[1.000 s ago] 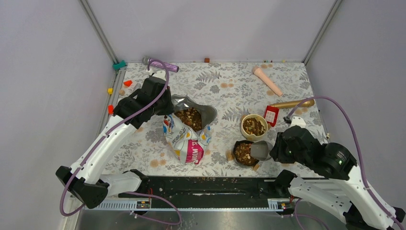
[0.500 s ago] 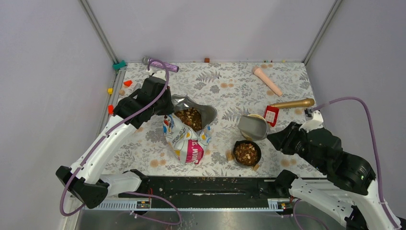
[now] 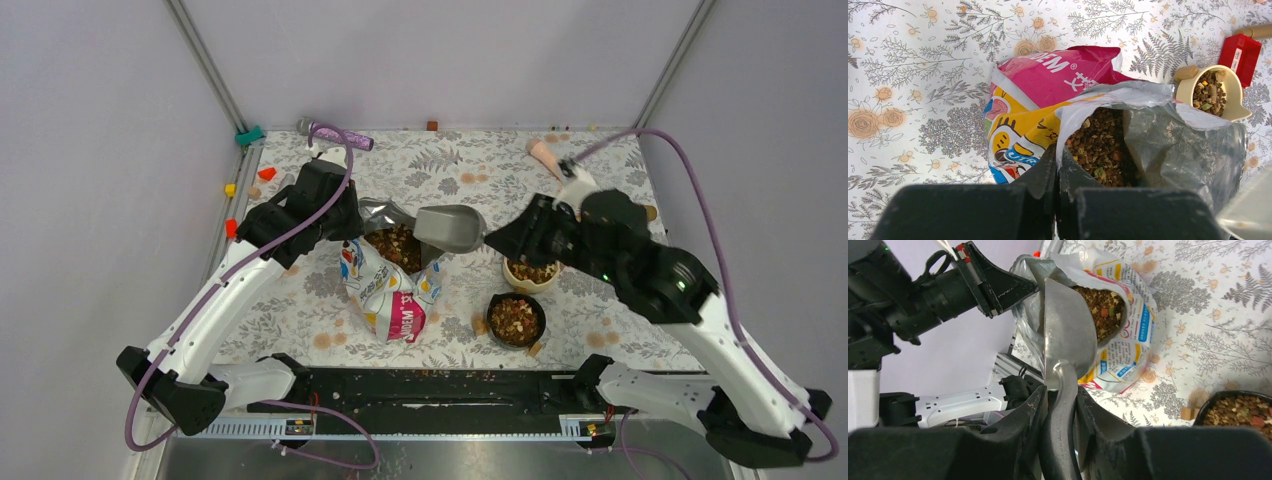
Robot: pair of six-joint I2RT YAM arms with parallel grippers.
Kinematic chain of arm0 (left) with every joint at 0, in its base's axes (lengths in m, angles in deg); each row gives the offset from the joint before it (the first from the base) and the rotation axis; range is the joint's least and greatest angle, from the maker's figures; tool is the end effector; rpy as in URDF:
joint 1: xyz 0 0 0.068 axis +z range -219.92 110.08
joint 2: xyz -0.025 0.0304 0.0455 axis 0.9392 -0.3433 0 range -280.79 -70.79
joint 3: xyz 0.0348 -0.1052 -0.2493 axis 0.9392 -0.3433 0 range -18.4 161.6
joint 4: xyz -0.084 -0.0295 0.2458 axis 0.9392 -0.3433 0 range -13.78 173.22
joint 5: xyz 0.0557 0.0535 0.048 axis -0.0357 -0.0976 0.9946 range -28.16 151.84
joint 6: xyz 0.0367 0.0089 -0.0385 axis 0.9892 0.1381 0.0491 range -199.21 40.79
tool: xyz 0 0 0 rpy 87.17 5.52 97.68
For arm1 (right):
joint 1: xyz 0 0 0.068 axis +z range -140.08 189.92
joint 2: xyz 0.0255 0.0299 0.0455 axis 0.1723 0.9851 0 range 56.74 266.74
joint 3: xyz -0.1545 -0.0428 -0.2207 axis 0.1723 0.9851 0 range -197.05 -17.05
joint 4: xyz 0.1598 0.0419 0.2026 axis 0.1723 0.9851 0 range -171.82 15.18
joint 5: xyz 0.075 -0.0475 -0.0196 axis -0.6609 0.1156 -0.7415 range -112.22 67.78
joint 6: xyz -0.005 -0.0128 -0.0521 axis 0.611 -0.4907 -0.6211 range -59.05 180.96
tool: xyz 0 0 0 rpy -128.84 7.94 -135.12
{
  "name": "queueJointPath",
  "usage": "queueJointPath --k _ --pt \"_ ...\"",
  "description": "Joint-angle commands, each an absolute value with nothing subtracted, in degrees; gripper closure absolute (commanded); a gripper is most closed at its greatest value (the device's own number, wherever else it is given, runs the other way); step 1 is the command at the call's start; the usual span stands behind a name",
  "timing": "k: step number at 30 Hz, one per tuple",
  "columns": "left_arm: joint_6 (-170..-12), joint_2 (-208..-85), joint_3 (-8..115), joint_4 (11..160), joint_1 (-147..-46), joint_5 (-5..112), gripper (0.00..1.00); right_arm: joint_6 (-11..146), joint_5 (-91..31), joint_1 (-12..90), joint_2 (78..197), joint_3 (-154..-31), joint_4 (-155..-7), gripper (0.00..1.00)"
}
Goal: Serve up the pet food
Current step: Collect the pet food from the pet food bag.
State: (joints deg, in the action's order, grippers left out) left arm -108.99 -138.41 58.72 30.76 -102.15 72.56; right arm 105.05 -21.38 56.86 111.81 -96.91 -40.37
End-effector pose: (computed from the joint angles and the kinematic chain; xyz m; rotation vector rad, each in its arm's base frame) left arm 0.1989 -0.1176 0.3830 -0.0452 2.3277 -0.3344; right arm 0.1172 0.1246 0.4557 -0.0390 2.0079 1.0562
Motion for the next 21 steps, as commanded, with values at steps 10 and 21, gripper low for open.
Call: queueJointPath --k 10,21 --pt "-107.8 -138.8 59.7 31.2 -101.9 72.5 1.0 92.8 -14.5 60.8 143.5 -123.0 -17.4 1.0" --pt "-107.7 -138.5 59.6 31.2 -101.9 73.1 1.0 97.7 -14.4 63.9 156.8 -122.5 -26.5 1.0"
